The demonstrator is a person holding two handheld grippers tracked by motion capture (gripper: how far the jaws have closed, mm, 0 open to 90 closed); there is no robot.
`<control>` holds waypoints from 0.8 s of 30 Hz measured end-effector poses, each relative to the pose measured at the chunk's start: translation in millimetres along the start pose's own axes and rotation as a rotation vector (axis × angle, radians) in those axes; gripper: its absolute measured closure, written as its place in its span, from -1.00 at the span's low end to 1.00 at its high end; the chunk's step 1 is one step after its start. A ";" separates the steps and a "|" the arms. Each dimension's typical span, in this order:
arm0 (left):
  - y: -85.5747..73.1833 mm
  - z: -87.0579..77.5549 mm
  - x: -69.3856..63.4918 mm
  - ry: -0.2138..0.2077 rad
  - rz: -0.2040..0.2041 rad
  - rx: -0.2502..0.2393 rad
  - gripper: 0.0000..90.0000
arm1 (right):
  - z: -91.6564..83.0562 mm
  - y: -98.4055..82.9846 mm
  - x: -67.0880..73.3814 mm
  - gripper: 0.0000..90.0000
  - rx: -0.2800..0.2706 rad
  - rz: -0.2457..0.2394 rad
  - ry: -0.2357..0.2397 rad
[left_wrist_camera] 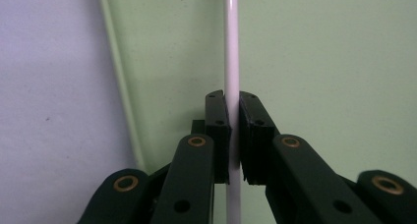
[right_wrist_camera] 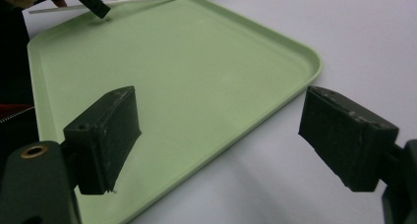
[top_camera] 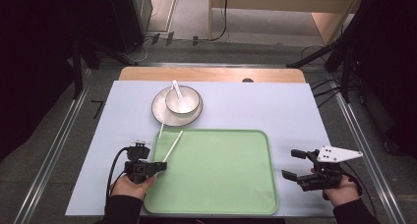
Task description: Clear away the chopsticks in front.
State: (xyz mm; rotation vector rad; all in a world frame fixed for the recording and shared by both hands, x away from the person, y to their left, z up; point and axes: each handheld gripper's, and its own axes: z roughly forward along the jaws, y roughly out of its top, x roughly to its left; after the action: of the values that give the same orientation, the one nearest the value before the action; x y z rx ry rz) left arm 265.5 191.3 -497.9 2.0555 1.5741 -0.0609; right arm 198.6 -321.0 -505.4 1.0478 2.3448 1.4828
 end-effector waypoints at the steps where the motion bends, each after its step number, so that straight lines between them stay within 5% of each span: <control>1: 0.7 2.7 0.0 0.008 0.009 0.014 0.85 | 0.1 0.0 0.0 -0.64 0.001 0.000 0.001; 11: 1.9 -1.0 7.1 0.005 -0.006 0.016 0.75 | 0.2 -0.4 -0.3 -0.64 0.004 -0.002 0.003; 24: 5.9 8.5 -9.1 -0.004 0.077 0.030 0.71 | 1.5 -0.5 -0.1 -0.64 0.008 -0.002 0.001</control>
State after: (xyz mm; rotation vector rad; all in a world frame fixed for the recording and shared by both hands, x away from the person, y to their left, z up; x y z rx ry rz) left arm 270.4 178.5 -499.6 2.1353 1.4988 -0.0611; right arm 199.1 -320.1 -506.5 1.0466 2.3539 1.4740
